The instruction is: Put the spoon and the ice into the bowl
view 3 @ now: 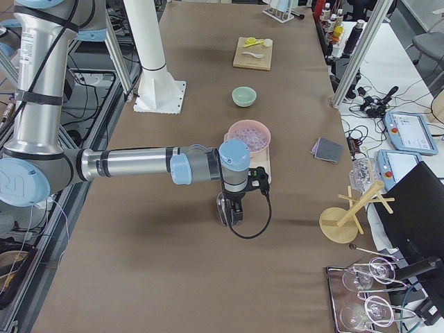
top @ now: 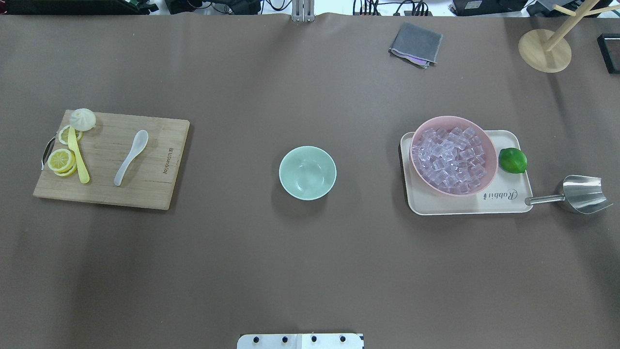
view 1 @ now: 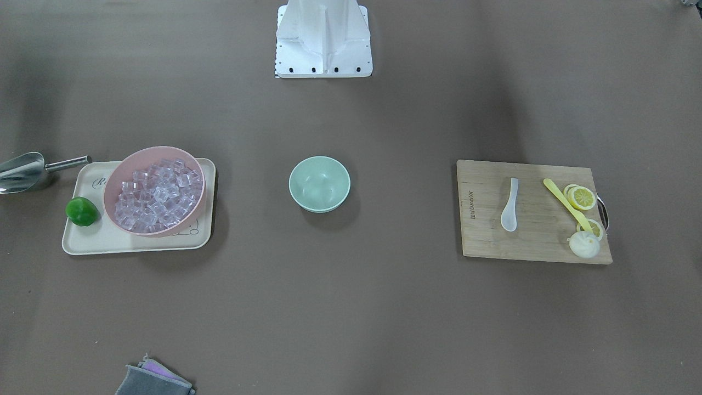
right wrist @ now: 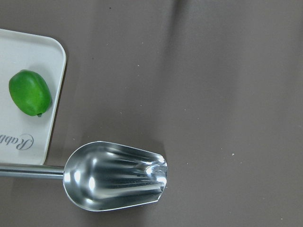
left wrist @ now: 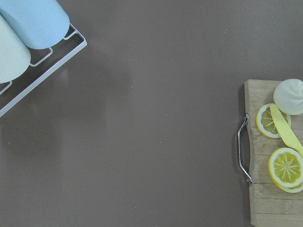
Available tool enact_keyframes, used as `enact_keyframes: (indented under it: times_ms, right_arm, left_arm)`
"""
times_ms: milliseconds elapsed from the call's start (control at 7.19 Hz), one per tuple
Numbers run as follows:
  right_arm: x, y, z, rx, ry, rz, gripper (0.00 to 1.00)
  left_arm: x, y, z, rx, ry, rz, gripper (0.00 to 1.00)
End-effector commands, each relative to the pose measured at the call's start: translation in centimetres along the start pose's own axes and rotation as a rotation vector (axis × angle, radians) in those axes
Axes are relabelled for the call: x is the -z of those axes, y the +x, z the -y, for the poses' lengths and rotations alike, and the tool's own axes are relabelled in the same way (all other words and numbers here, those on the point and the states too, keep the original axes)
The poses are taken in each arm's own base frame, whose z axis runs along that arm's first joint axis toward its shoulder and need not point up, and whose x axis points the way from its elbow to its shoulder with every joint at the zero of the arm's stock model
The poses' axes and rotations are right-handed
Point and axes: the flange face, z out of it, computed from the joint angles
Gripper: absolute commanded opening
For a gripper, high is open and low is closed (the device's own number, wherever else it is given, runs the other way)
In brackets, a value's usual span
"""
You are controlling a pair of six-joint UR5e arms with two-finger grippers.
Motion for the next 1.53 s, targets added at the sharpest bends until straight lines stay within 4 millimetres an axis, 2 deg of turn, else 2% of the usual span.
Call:
enact_keyframes:
  times_ms: [0, 139, 278, 417, 557, 835, 1113, 1391]
  right_arm:
    - [0.4, -0.5, 0.1, 0.006, 0.009, 0.010, 1.00]
    - [0.5, -0.7, 0.5, 0.006, 0.014, 0.008, 1.00]
    - [0.8, -2.3, 2.3, 0.003, 0.023, 0.030, 1.00]
    - [1.5, -4.9, 4.6, 0.000, 0.039, 0.079, 1.00]
    - [1.4, -8.4, 6.6, 0.005, 0.038, 0.094, 1.00]
    - [2.3, -15.3, 11.5, -0.053, 0.057, 0.128, 1.00]
    - [1.7, -21.1, 13.9, -0.112, 0.050, 0.141, 1.00]
    - [-0.3, -28.1, 14.8, -0.155, 0.040, 0.122, 1.00]
  left_arm:
    - [0.3, 0.8, 0.1, -0.031, 0.020, -0.045, 0.98]
    - [0.0, 2.0, 1.0, -0.063, 0.020, -0.060, 0.97]
    - [-1.3, 5.3, 3.3, -0.122, 0.006, -0.086, 0.96]
    - [-0.8, 7.4, 4.9, -0.073, 0.029, -0.103, 0.97]
    - [-0.3, 9.7, 6.8, -0.039, 0.067, -0.131, 0.98]
    - [-4.4, 16.7, 8.3, -0.082, 0.031, -0.160, 0.97]
    - [-10.5, 24.2, 7.2, -0.147, -0.010, -0.124, 0.84]
    - [-15.6, 30.3, 5.1, -0.199, -0.057, -0.114, 0.66]
